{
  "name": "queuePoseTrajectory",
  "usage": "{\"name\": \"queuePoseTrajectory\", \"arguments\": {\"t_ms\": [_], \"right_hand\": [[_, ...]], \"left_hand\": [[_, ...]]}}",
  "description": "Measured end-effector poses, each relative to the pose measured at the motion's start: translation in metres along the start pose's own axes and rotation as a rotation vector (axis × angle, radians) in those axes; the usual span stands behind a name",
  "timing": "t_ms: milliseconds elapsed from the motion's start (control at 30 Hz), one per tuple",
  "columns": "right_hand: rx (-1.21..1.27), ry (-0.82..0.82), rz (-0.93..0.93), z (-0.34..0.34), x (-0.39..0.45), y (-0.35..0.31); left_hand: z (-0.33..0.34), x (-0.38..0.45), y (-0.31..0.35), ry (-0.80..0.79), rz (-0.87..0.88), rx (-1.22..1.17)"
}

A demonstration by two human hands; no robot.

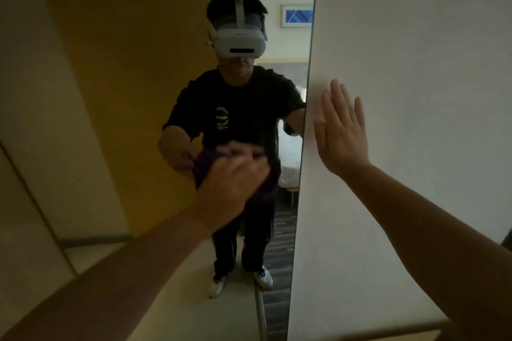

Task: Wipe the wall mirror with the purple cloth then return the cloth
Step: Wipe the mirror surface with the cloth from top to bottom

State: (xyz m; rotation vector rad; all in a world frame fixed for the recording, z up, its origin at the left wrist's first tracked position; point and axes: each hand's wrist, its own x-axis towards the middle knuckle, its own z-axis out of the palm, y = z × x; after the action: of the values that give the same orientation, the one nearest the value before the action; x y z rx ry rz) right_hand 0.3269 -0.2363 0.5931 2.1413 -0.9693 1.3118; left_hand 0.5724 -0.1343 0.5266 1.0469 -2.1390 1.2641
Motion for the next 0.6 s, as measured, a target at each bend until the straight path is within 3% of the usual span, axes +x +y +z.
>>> {"name": "queuePoseTrajectory", "arguments": {"t_ms": [67,133,267,433,600], "right_hand": [[-0.050,-0.051,0.039,0.001,-0.003,0.015],[-0.118,-0.075,0.014,0.008,-0.003,0.024],[-0.147,-0.005,-0.030,0.024,-0.003,0.033],[-0.159,0.213,-0.133,0.046,-0.003,0.048],[-0.163,0.290,-0.144,0.051,-0.002,0.050]], "left_hand": [[-0.031,0.063,-0.029,0.165,-0.221,0.073],[-0.062,0.126,-0.051,0.256,-0.306,0.133],[-0.054,0.170,-0.057,0.175,-0.274,0.279],[-0.001,0.090,-0.006,0.114,-0.008,0.268],[0.066,-0.055,0.078,-0.256,0.225,0.300]]}}
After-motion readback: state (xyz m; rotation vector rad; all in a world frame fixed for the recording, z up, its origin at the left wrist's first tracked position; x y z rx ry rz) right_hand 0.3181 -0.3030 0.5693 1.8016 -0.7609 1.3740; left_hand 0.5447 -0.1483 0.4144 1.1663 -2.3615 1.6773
